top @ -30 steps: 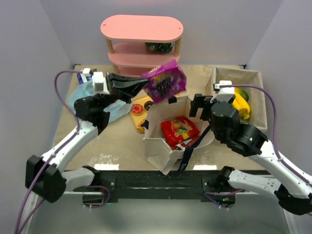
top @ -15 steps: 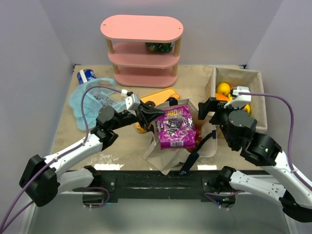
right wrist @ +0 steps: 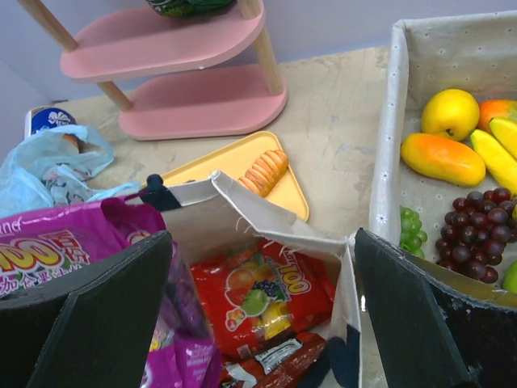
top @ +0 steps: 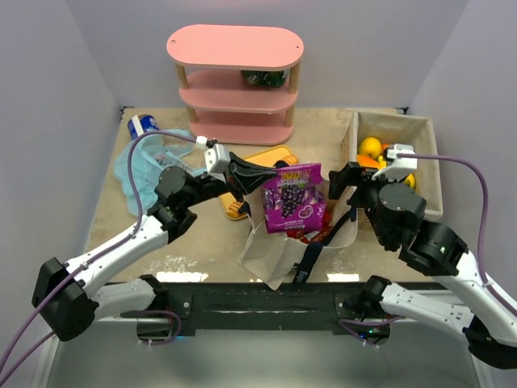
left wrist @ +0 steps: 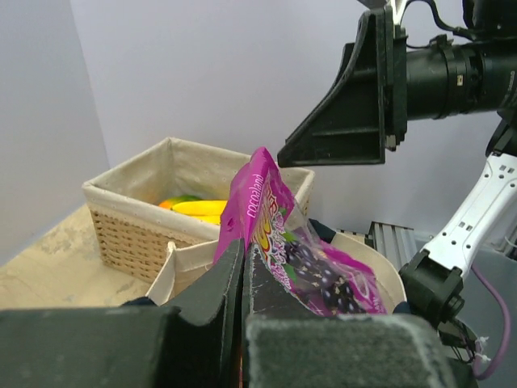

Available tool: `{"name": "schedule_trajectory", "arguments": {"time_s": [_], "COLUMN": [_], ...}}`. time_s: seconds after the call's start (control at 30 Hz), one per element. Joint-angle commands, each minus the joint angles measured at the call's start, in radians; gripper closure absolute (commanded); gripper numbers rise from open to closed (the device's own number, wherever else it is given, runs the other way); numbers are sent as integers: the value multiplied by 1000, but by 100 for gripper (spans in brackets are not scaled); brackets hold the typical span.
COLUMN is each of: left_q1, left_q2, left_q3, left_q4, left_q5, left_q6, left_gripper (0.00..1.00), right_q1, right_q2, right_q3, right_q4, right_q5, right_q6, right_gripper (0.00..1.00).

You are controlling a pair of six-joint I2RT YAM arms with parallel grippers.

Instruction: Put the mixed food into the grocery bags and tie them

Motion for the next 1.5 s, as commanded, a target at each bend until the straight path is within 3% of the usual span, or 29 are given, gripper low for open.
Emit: {"name": "schedule_trajectory", "arguments": {"time_s": [0.0, 0.37, 0.6, 0.73, 0.87, 1.03, 1.17, 1.23, 1.27, 1.3, 1.33, 1.4, 1.47], "left_q1": [2, 2, 2, 2, 2, 2, 2, 2, 2, 2, 2, 1, 2], "left_q2": [26, 35, 105, 113, 109, 70, 64, 66, 63, 56, 32, -3, -57], "left_q3": [77, 42, 241, 255, 213, 53, -4, 7, 33, 47, 60, 102, 149], "left_q4": [145, 125, 77, 59, 62, 126, 62, -22, -138, -197, -310, -415, -562], "left_q5": [-46, -52, -20, -11, 1, 32, 119, 130, 92, 66, 34, -109, -230], "left_q6": [1, 22, 34, 56, 36, -15, -42, -18, -4, 11, 43, 63, 114], "left_gripper": [100, 100, 100, 100, 100, 100, 100, 77, 63, 42, 31, 15, 10], "right_q1": [-3, -2, -3, -3, -3, -3, -3, -3, -3, -3, -2, -3, -3], "right_q2": [24, 29, 33, 26, 30, 36, 55, 76, 101, 117, 130, 163, 177], "right_q3": [18, 15, 19, 19, 21, 18, 19, 31, 39, 47, 61, 76, 99], "right_q4": [3, 0, -14, -17, -18, -18, -15, -29, -43, -73, -92, -173, -234], "right_q5": [-5, 14, 28, 40, 45, 49, 35, 22, 18, 15, 11, 9, 17], "right_q6": [19, 12, 13, 12, 10, 9, 0, -7, -2, 4, 9, 42, 76], "right_gripper": [1, 1, 1, 1, 1, 1, 1, 1, 1, 1, 1, 1, 1]}}
